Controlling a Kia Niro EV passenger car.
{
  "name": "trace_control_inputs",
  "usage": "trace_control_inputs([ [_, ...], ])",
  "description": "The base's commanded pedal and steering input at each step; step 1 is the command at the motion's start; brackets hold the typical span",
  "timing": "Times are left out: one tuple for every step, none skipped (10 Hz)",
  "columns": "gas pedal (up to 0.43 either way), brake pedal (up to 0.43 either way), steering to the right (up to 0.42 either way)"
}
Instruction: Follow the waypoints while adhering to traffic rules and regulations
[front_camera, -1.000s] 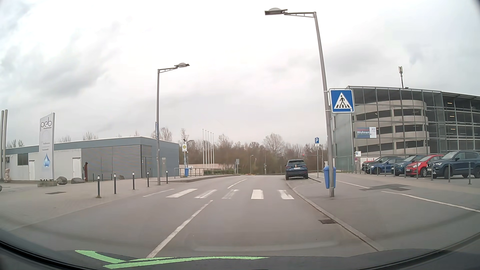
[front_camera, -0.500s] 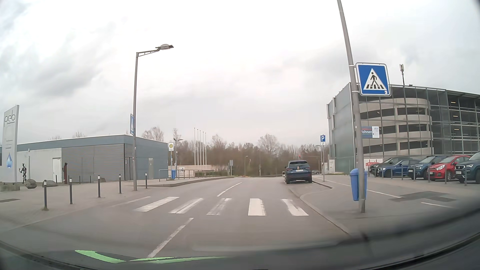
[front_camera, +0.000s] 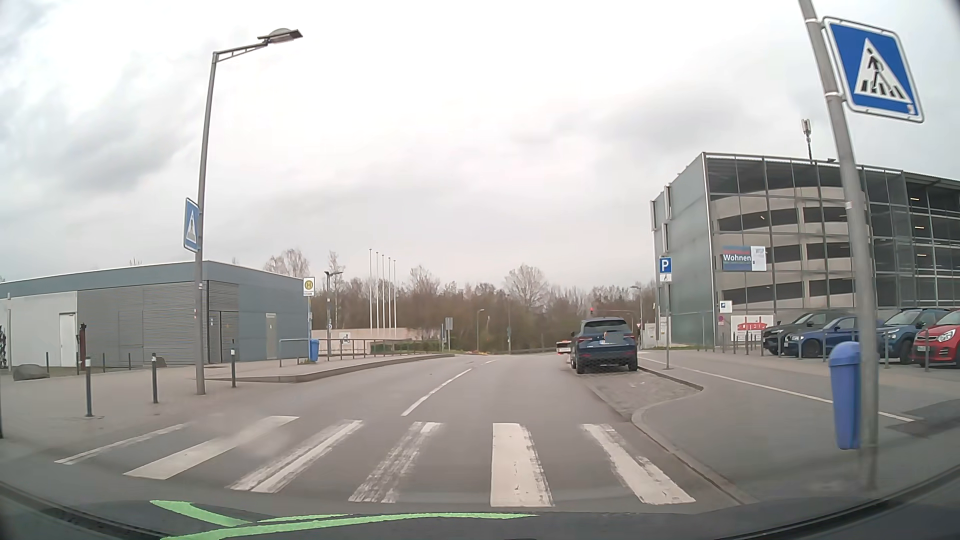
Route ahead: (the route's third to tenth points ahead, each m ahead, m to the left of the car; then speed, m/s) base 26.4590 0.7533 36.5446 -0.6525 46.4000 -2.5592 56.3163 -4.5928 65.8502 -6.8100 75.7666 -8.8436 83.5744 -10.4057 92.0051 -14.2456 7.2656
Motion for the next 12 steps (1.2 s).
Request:
trace_control_inputs([
  [0.209, 0.0, 0.019],
  [0.209, 0.0, 0.019],
  [0.209, 0.0, 0.019],
  [0.209, 0.0, 0.019],
  [0.209, 0.0, 0.019],
  [0.209, 0.0, 0.019],
  [0.209, 0.0, 0.019],
  [0.209, 0.0, 0.019],
  [0.209, 0.0, 0.019],
  [0.209, 0.0, 0.019],
  [0.209, 0.0, 0.019],
  [0.197, 0.0, 0.019],
])
